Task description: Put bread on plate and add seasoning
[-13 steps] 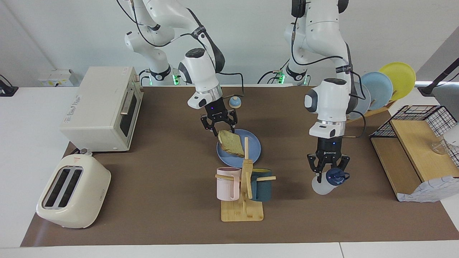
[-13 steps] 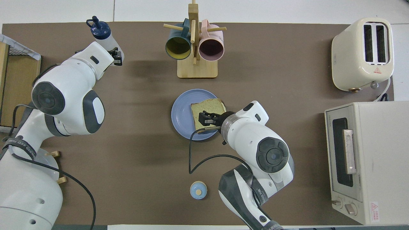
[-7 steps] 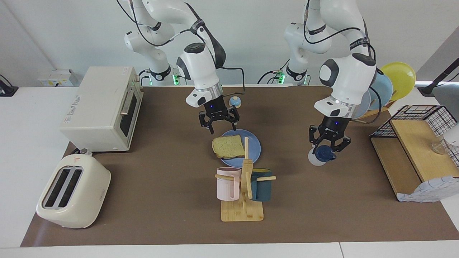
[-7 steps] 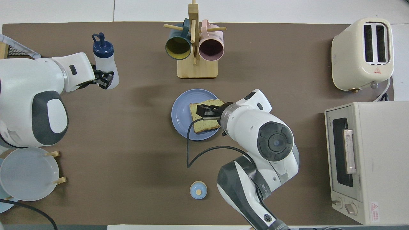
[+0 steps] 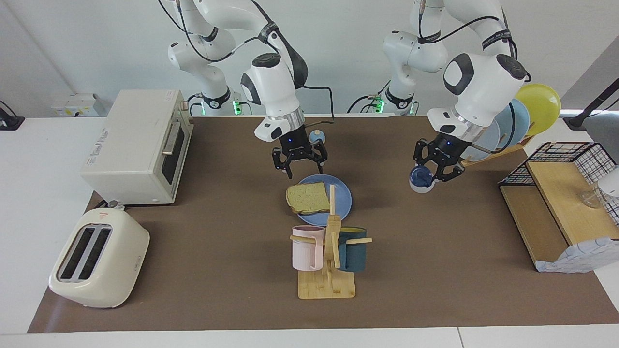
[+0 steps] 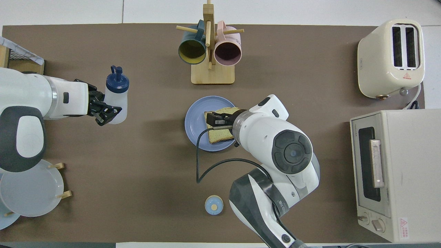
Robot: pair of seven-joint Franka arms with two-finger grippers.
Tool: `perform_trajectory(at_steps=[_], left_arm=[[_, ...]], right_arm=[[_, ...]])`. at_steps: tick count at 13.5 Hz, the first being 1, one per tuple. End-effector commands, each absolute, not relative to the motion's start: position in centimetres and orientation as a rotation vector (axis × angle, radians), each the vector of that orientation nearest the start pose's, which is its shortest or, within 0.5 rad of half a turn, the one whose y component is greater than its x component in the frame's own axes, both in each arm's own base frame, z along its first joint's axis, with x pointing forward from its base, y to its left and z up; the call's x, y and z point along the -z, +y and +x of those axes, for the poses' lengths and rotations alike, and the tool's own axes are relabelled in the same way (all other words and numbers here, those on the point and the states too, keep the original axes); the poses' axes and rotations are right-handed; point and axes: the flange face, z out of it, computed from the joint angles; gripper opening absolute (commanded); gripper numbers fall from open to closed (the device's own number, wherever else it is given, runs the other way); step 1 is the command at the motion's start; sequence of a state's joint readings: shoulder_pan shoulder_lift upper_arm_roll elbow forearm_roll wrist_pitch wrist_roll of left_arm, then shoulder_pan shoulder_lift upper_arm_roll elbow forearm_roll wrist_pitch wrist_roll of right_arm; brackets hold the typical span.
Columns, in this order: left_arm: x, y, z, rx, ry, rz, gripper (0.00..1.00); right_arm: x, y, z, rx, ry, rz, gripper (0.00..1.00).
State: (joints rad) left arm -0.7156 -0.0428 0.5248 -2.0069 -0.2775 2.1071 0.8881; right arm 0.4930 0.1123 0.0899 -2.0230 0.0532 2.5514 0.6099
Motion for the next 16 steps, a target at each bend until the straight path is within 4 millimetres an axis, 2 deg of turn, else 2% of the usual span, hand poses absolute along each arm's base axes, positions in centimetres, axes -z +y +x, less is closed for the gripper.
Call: perform_trajectory(at_steps=[1, 2, 5, 7, 10, 13, 14, 16], left_arm=[[-49.2, -11.4, 52.8, 0.314, 1.661, -2.953, 0.00], [-49.2, -11.3, 52.4, 0.280, 1.732, -2.931, 0.00], [-49.4, -11.4, 51.3, 0.225, 1.934, -2.843, 0.00], [-49.2, -11.5, 50.9, 0.232, 2.041, -2.770, 0.00], [-49.2, -12.0, 50.3, 0.230, 2.113, -2.733, 0.00], [-49.6, -13.6, 49.3, 0.202, 2.184, -2.708, 0.00], [-49.6, -14.0, 49.1, 0.194, 2.195, -2.704, 0.00], [-49.8, -14.8, 48.6, 0.192, 2.218, -2.722, 0.00]], right_arm=[[-47.8, 33.7, 52.4, 0.338, 0.066, -2.891, 1.00], [-49.2, 33.9, 52.6, 0.264, 0.081, -2.904, 1.00], [-53.6, 33.8, 51.9, -0.023, 0.215, -2.779, 1.00], [-56.0, 34.1, 51.3, -0.051, 0.208, -2.763, 1.00], [-58.4, 34.9, 50.4, -0.092, 0.290, -2.667, 0.99], [-60.5, 37.0, 49.7, -0.080, 0.330, -2.623, 0.74], [-60.7, 38.4, 48.8, -0.069, 0.301, -2.619, 0.73], [-61.2, 39.8, 48.5, -0.026, 0.322, -2.577, 0.73]])
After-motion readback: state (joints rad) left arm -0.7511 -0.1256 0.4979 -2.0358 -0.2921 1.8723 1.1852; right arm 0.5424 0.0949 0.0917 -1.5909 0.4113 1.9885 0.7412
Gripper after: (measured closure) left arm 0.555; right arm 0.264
